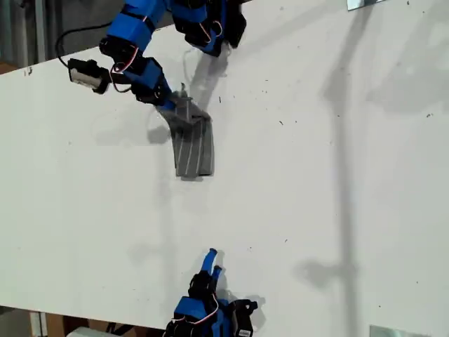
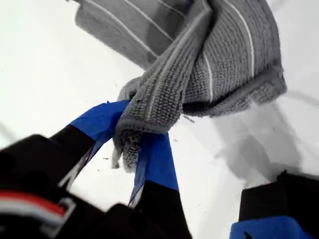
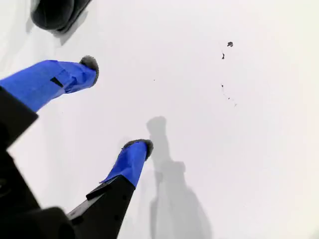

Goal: Grasp corners of a square towel and fold twice.

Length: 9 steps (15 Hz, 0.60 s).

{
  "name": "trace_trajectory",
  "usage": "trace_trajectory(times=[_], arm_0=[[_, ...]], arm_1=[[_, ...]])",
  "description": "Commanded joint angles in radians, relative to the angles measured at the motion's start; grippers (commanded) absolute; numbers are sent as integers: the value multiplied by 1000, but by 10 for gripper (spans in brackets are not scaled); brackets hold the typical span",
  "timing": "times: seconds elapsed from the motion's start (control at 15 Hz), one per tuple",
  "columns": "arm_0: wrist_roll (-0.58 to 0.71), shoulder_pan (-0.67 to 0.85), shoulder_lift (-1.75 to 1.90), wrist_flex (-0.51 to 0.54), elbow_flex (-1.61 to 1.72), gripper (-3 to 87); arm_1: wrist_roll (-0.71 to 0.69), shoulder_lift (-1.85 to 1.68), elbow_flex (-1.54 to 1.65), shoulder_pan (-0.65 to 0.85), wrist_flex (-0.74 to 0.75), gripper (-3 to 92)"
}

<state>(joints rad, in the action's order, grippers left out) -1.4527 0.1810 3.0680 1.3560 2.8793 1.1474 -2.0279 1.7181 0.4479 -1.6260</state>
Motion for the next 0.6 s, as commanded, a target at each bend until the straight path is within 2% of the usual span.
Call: trace_trajectory(times=[0.0, 0.27, 0.53], arm_0=[[25, 41, 14, -14, -2, 274], [34, 40, 64, -8, 18, 273], [31, 43, 81, -6, 34, 272]], arm_1=[[-103, 344, -359, -28, 21, -1], [-241, 796, -742, -67, 44, -1], [-273, 884, -773, -78, 74, -1]])
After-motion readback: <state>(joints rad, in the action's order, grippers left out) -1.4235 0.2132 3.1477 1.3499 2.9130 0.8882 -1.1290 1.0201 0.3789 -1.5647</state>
